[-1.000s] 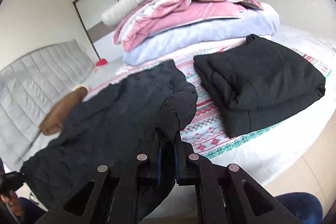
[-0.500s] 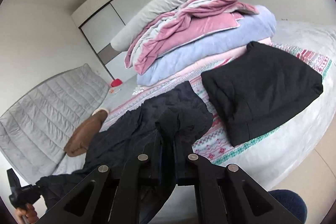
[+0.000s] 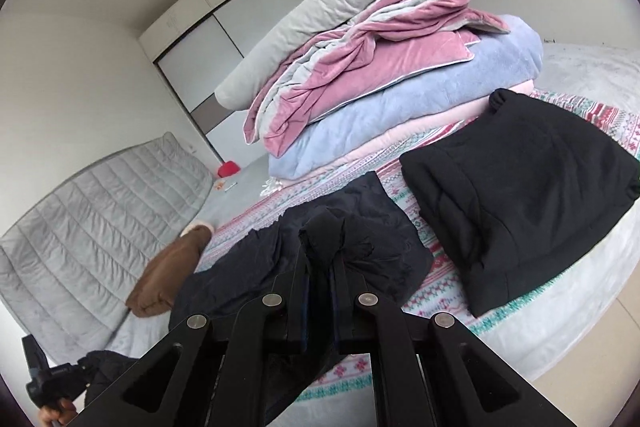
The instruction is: Fold large clothes
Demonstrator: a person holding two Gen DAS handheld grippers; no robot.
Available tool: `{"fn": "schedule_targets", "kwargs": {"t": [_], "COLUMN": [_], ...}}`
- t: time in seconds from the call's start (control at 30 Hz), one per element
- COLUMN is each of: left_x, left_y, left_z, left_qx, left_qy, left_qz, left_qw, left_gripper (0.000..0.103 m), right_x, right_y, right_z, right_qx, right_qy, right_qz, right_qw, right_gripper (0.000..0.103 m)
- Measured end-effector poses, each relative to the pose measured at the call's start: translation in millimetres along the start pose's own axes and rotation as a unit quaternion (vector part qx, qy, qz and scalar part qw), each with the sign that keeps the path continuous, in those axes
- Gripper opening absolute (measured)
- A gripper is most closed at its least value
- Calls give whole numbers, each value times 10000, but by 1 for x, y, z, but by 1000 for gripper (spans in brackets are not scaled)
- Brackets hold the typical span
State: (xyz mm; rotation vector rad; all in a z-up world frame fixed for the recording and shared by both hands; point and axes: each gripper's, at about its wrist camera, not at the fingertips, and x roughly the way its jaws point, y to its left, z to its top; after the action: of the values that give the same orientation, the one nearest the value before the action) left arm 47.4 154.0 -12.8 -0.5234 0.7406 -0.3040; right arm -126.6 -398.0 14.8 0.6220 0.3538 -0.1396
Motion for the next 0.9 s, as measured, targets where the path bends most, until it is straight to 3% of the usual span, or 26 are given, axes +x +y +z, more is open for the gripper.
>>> {"fn": "schedule_targets", "kwargs": {"t": [0.17,0.3,0.43,0.57,0.67,0.73,0.9], "left_x": [29,73,133,230,297,341,366], "left_y": [-7,-26,-42,-44,-28,-7,17], "left_z": [41,96,158,211,219,211,212], "left_qx": [-75,-62,-152,-199,-137,-103,-383], "left_qy": [-29,-64,-28,215,488,889,1168], "left_qz": [2,73,287,747,1025,1199,865], "left_qw": [10000,9999,9995,9968,9934,9887,9886], "left_gripper": [9,9,9,10,12,16,31], "right_x": [37,89,171,290,364,410,448], "right_y": [9,25,37,38,20,4,-23], "right_z": [30,70,115,149,149,137,112], "right_qx": [76,9,139,27,106,171,268], "right_qy": [-40,-21,275,810,1318,1683,2118], "right_qz": [149,160,103,-586,-929,-1070,-1219], "right_qw": [9999,9999,9995,9950,9869,9798,9693], "right_gripper": [7,7,7,8,9,14,21]}}
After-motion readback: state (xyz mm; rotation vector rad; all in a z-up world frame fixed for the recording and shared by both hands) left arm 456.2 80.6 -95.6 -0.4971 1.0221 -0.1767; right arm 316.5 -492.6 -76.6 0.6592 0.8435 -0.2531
